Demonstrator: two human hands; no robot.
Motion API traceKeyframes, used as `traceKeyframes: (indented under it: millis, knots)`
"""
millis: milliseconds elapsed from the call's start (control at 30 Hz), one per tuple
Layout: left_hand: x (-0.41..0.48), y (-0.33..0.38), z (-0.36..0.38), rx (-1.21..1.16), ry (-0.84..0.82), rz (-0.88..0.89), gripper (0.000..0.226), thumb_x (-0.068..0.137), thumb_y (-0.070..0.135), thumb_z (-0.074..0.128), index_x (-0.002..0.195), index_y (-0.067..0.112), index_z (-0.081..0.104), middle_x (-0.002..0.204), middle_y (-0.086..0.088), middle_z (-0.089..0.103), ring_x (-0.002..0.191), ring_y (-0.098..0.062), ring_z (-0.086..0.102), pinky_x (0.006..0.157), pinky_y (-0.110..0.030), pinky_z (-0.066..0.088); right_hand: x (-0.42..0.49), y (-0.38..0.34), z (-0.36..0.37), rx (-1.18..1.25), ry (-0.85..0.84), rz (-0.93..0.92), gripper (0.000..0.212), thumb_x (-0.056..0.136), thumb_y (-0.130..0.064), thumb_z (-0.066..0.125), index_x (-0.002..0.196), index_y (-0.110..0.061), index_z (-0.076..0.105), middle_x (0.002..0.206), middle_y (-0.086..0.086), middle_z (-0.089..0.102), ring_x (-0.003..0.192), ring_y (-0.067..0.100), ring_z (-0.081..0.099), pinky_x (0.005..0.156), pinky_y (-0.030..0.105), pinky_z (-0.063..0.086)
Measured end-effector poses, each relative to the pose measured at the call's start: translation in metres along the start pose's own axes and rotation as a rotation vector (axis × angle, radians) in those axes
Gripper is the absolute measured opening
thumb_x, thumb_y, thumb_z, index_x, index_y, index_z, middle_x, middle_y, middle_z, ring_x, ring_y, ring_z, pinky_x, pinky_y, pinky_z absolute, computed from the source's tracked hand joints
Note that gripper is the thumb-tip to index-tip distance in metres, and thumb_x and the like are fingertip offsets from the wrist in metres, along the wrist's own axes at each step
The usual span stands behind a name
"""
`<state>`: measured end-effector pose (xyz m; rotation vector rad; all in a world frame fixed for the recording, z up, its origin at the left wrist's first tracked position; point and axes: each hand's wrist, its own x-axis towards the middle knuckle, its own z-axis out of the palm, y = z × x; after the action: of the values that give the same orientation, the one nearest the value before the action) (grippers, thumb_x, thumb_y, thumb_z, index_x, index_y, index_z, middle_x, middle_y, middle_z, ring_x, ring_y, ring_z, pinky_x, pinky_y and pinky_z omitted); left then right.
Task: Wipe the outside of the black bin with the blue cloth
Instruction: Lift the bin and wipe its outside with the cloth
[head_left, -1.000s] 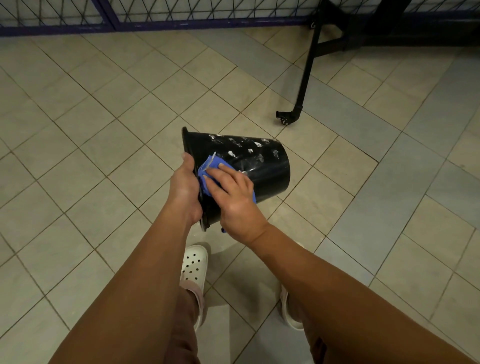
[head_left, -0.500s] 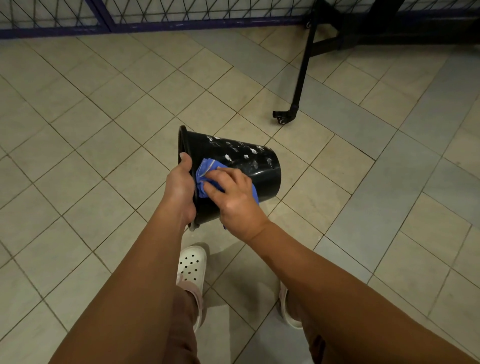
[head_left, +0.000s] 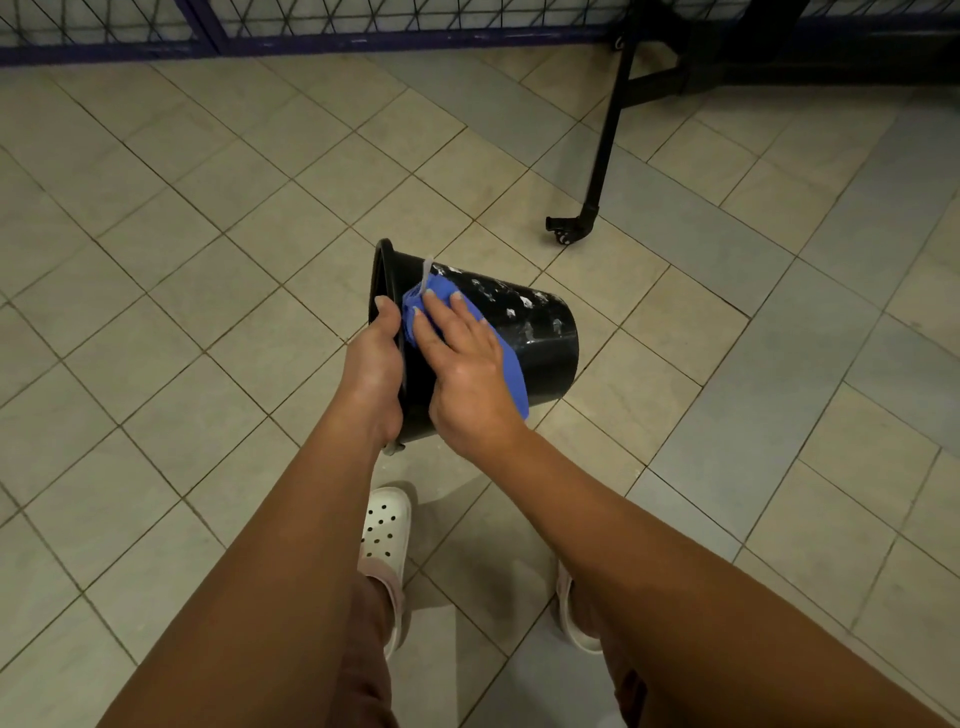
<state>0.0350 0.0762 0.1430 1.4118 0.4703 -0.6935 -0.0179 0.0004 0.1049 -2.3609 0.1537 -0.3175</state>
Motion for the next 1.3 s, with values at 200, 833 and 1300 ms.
traceKeyframes:
  millis: [200,833,1300]
  knots:
    - [0.002,0.004,-0.003,-0.023,0.042,-0.003,0.063,0.103,0.055,0.028,0.104,0.012,0.073,0.099,-0.009,0.078,0.092,-0.023,0.075,0.080,-0.035,0.057,-0.024,0.008,0.001,0.025,-0.050,-0.126,0.060,0.081,-0.011,0.028,0.139,-0.004,0.040,0.149,0.014,0.034,0.142,0.027,0.018,0.116,0.045,0.014]
    - [0.000,0.009,-0.004,-0.170,0.128,-0.030,0.055,0.102,0.055,0.037,0.111,0.010,0.069,0.101,-0.013,0.076,0.086,-0.030,0.076,0.067,-0.038,0.059,-0.014,0.024,0.001,-0.152,0.032,-0.141,0.055,0.082,-0.011,0.056,0.136,-0.011,0.043,0.144,0.014,0.037,0.134,0.027,0.025,0.105,0.044,0.025]
    - [-0.001,0.006,-0.001,-0.080,0.128,-0.031,0.055,0.101,0.057,0.037,0.107,0.015,0.072,0.094,-0.012,0.078,0.088,-0.032,0.075,0.078,-0.047,0.059,-0.001,0.027,-0.013,-0.165,-0.022,-0.112,0.054,0.081,-0.004,0.059,0.134,-0.009,0.048,0.138,0.014,0.047,0.127,0.033,0.038,0.099,0.049,0.031]
